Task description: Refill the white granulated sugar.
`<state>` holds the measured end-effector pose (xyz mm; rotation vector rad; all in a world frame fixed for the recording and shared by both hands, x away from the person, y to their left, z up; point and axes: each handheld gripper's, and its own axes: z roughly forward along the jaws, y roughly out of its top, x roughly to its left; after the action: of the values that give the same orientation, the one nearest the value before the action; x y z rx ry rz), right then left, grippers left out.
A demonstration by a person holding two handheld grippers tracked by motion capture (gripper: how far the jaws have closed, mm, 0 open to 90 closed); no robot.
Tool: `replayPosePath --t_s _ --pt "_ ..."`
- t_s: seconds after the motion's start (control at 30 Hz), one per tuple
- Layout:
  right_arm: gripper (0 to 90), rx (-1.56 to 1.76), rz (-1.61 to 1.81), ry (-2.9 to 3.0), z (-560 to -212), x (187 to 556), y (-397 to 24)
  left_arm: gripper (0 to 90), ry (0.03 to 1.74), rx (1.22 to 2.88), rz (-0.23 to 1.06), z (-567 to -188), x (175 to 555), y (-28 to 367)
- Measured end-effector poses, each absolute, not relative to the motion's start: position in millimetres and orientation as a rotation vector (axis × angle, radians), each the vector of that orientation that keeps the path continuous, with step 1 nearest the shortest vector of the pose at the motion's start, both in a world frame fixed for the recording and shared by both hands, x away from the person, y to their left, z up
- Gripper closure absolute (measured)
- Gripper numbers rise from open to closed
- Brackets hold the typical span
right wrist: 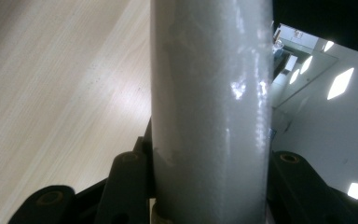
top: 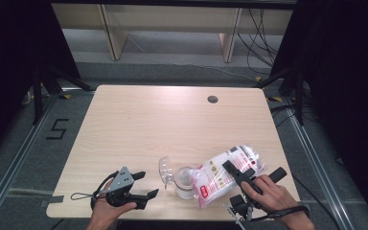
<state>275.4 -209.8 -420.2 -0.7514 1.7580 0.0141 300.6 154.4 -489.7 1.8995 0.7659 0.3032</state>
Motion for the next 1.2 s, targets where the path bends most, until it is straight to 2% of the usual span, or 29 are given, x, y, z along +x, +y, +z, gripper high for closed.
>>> replayPosePath --t_s 1.2 --pt "63.8 -0.744 0.019 1.75 -421.1 274.6 -210.2 21.7 0.77 1.896 0.298 -489.6 300.9 155.1"
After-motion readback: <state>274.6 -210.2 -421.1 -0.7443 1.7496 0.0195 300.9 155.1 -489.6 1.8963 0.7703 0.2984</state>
